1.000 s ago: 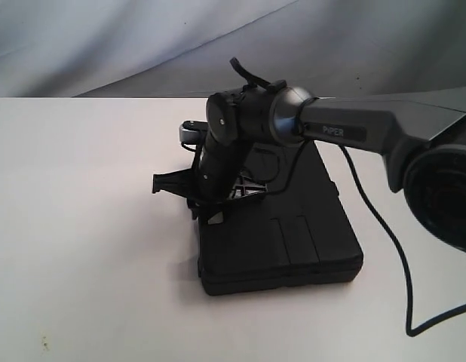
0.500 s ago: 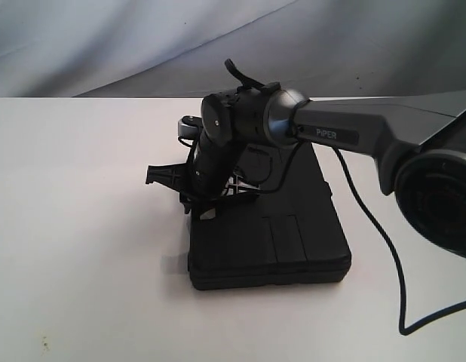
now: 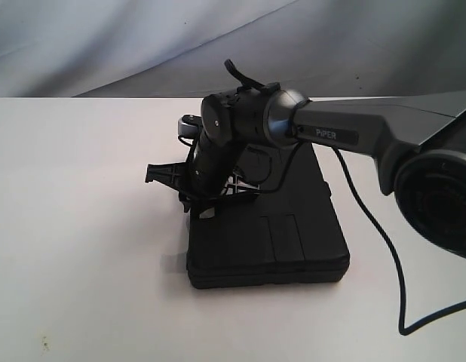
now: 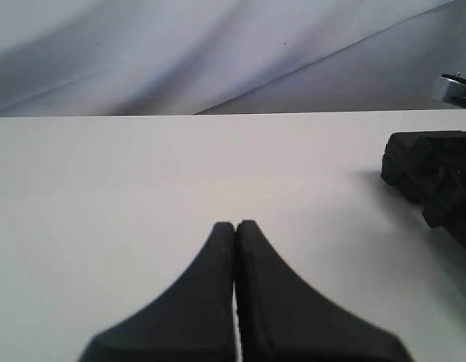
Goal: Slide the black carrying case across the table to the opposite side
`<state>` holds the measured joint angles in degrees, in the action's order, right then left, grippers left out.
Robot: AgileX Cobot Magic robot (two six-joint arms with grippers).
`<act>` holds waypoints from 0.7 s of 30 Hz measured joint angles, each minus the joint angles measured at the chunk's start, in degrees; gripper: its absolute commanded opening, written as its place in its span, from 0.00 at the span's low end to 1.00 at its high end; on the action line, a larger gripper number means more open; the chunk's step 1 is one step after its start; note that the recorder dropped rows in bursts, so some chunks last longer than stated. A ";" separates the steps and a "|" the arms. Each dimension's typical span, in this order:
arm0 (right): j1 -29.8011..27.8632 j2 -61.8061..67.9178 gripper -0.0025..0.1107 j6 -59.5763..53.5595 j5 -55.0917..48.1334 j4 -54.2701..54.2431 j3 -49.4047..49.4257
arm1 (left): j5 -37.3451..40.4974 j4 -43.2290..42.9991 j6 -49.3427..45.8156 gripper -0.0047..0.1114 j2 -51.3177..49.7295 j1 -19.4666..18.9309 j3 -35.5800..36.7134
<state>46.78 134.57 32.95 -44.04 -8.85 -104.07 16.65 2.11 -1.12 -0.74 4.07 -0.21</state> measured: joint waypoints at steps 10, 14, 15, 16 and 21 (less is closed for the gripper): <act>0.00 0.00 0.03 0.13 0.21 0.00 0.00 | 0.00 0.00 0.00 0.04 0.00 0.00 0.00; 0.00 0.00 0.13 -0.34 0.35 0.00 0.00 | 0.00 0.00 0.00 0.04 0.00 0.00 0.00; 0.00 0.00 0.17 -0.34 0.35 0.00 0.00 | 0.00 0.00 0.00 0.04 0.00 0.00 0.00; 0.00 0.00 0.21 -0.41 0.35 0.00 0.00 | 0.00 0.00 0.00 0.04 0.00 0.00 0.00; 0.00 0.00 0.31 -0.29 0.79 -0.32 0.00 | 0.00 0.00 0.00 0.04 0.00 0.00 0.00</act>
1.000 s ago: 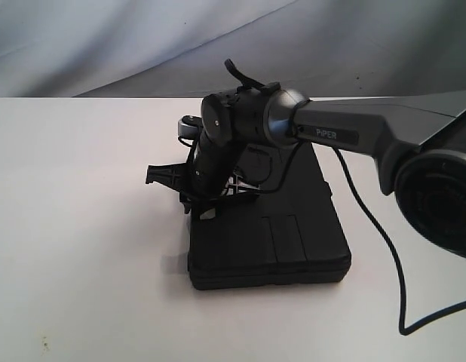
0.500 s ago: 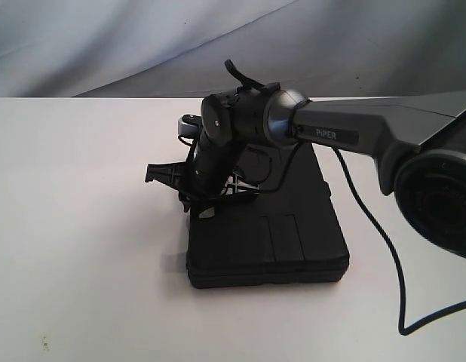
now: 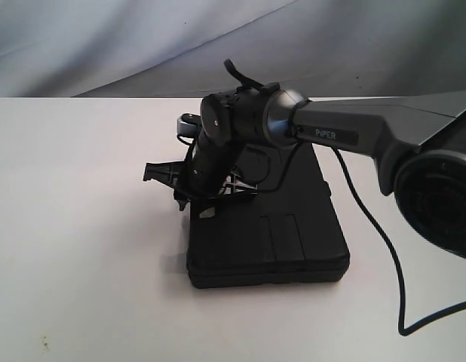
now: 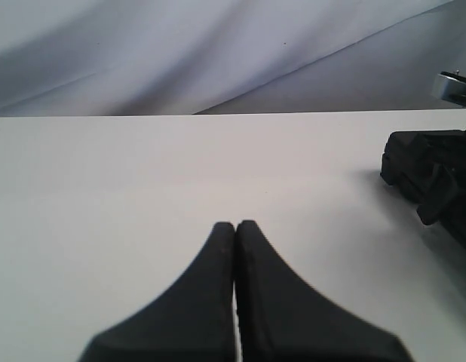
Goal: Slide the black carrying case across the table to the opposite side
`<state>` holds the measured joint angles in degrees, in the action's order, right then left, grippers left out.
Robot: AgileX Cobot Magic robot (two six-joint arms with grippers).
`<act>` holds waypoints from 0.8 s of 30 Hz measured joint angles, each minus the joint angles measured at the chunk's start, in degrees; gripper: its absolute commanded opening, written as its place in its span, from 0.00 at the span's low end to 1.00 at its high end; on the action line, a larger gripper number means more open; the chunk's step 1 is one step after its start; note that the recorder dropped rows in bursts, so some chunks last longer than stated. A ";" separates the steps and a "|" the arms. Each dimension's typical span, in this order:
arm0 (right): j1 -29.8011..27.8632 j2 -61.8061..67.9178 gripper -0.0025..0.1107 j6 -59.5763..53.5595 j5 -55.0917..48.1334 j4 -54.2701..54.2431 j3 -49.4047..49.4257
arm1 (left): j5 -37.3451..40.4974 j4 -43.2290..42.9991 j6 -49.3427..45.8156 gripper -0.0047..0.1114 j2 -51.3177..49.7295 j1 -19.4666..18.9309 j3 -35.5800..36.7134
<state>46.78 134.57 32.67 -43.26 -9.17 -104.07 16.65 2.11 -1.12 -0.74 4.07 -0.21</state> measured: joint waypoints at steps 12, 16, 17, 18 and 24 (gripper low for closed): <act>0.50 0.00 0.28 2.63 -1.06 5.65 -0.09 | 0.00 0.00 0.00 0.04 0.00 0.00 0.00; 0.50 -0.26 0.27 3.28 -0.91 7.88 -0.09 | 0.00 0.00 0.00 0.04 0.00 0.00 0.00; 0.50 -0.54 0.27 3.42 -0.93 8.53 -0.09 | 0.00 0.00 0.00 0.04 0.00 0.00 0.00; 0.50 -0.71 0.27 3.53 -0.93 9.17 -0.13 | 0.00 0.00 0.00 0.04 0.00 0.00 0.00; 0.50 -1.85 0.26 4.10 -1.06 12.07 -0.37 | 0.00 0.00 0.00 0.04 0.00 0.00 0.00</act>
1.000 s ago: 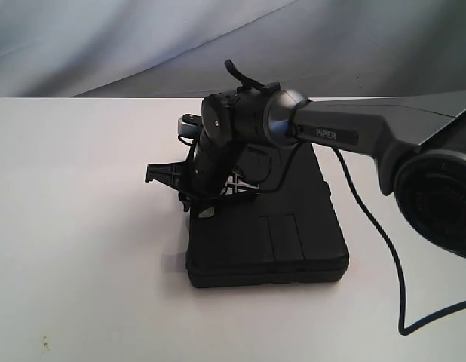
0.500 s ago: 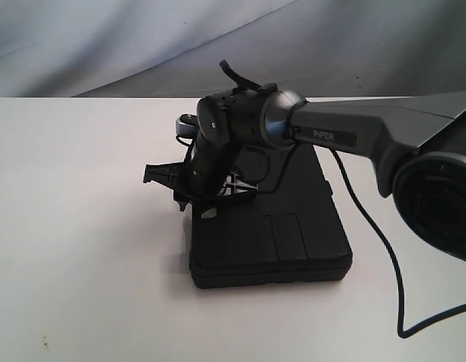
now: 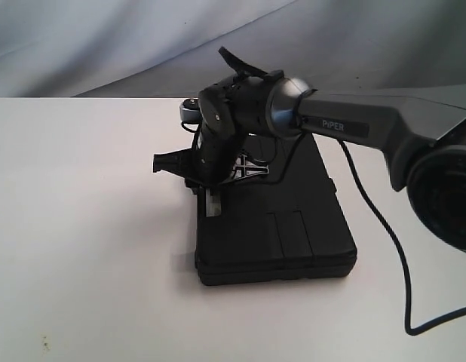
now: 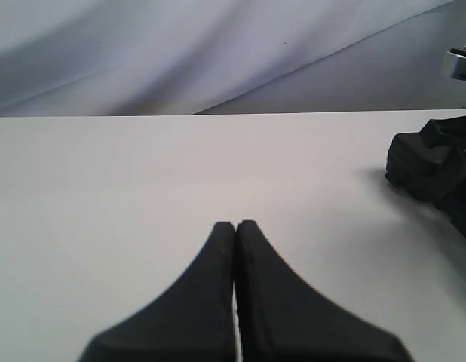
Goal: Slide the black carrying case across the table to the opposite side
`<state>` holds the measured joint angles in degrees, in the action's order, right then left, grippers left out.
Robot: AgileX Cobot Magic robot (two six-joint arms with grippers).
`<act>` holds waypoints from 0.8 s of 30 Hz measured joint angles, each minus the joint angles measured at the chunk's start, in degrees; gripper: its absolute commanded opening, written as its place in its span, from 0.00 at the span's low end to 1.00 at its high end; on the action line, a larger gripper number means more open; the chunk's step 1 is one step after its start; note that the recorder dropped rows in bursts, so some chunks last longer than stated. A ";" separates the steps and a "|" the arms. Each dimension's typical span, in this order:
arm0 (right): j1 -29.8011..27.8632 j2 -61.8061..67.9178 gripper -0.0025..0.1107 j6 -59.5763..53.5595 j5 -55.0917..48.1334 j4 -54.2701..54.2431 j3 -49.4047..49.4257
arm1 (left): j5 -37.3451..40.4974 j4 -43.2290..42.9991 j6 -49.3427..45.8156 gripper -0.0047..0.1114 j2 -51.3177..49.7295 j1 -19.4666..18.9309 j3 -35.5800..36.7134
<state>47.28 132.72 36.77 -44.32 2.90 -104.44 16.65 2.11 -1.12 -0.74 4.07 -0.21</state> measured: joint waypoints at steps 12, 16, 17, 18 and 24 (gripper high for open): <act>0.52 -7.52 0.04 -1.54 -2.37 12.32 0.00 | 0.00 0.00 0.00 0.04 0.00 0.00 0.00; 3.01 -12.28 0.02 -2.23 -3.02 24.46 0.00 | 0.00 0.00 0.00 0.04 0.00 0.00 0.00; 3.89 -13.56 0.02 -2.23 -2.58 27.24 0.00 | 0.00 0.00 0.00 0.04 0.00 0.00 0.00; 4.60 -14.85 0.02 -2.26 -2.04 29.70 0.00 | 0.00 0.00 0.00 0.04 0.00 0.00 0.00; 8.58 -22.67 0.02 -7.74 4.53 36.41 0.00 | 0.00 0.00 0.00 0.04 0.00 0.00 0.00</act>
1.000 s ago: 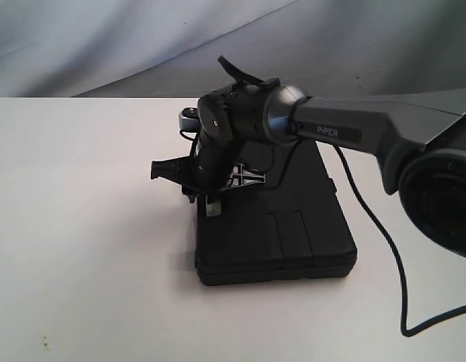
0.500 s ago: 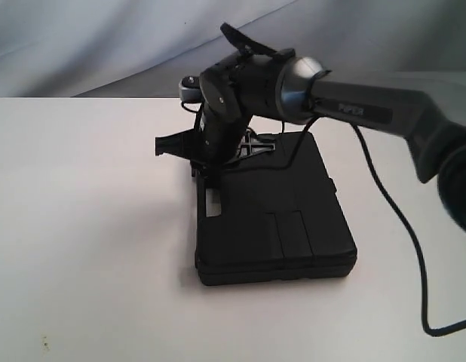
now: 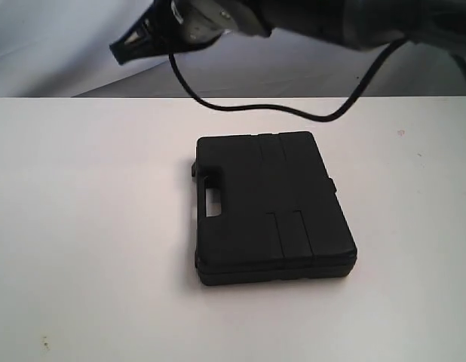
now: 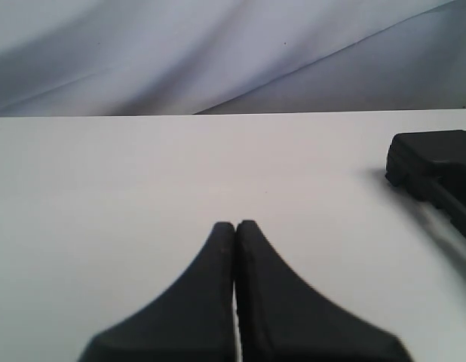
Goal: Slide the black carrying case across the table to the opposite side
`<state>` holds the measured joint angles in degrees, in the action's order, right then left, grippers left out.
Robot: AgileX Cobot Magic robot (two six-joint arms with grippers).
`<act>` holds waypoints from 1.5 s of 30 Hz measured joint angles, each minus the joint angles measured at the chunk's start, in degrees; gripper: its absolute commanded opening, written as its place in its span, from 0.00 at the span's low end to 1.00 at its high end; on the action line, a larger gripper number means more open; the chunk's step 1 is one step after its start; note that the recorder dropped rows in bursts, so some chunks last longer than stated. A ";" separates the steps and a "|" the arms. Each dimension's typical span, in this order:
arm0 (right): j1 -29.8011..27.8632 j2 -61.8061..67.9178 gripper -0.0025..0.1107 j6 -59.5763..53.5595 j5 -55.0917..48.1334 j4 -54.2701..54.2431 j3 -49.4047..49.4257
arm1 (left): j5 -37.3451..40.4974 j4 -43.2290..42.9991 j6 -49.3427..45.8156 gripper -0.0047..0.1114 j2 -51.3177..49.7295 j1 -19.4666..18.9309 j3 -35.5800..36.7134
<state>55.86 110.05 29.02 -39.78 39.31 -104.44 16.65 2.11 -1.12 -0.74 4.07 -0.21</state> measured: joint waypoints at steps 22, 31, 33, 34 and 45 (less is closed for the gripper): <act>1.79 -36.10 0.02 8.83 -1.06 27.28 15.89 | 0.00 0.00 0.00 0.04 0.00 0.00 0.00; 1.68 -48.64 0.02 28.93 -3.08 42.54 35.56 | 0.00 0.00 0.00 0.04 0.00 0.00 0.00; 1.68 -49.34 0.02 28.18 -3.78 42.56 35.61 | 0.00 0.00 0.00 0.04 0.00 0.00 0.00; 1.68 -49.58 0.02 26.96 -4.05 42.34 35.61 | 0.00 0.00 0.00 0.04 0.00 0.00 0.00; -7.95 -55.27 0.02 -0.91 -1.65 21.03 35.70 | 0.00 0.00 0.00 0.04 0.00 0.00 0.00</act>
<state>47.91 54.77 28.11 -41.43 60.34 -68.74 16.65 2.11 -1.12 -0.74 4.07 -0.21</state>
